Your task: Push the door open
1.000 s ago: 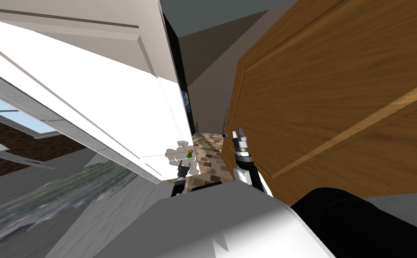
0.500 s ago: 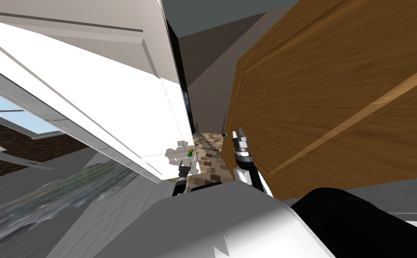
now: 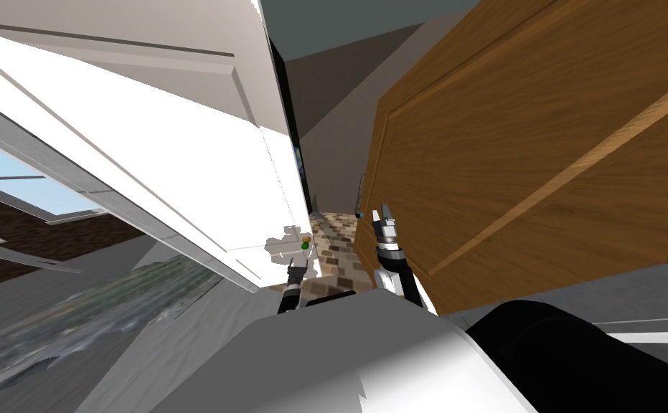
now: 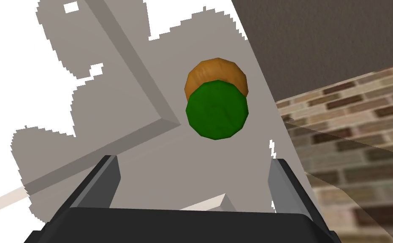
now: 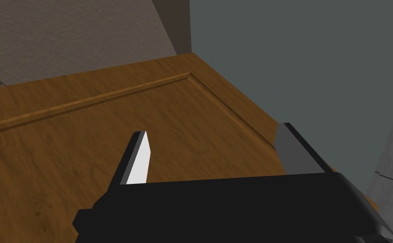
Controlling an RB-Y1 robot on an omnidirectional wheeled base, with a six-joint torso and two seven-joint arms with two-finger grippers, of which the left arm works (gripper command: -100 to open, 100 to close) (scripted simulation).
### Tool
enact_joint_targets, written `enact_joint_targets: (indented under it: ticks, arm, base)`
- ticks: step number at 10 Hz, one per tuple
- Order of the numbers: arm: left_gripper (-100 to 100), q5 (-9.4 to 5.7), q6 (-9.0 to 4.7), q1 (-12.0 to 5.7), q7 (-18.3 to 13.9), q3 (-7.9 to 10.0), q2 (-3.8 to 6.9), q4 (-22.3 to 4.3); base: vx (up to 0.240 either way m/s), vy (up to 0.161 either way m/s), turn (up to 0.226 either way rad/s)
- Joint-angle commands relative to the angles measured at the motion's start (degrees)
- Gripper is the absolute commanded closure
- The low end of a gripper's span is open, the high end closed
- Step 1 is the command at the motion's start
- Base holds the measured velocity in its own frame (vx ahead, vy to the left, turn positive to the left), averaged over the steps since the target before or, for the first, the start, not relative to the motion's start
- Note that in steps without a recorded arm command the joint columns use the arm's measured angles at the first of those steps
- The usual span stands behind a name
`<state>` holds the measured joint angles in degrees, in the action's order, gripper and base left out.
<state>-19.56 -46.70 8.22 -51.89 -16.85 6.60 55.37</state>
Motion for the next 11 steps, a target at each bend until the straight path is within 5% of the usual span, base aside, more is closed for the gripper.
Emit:
enact_joint_targets:
  ticks: [1, 11]
  arm:
    - [-100, -0.43, 0.3, 0.18, -2.0, -0.28, -0.11, 0.4]
    - [-100, -4.6, 1.74, 1.35, -17.4, -3.16, -1.07, 2.5]
  base:
    - [-0.027, 0.02, -0.011]
    - [-0.029, 0.014, -0.014]
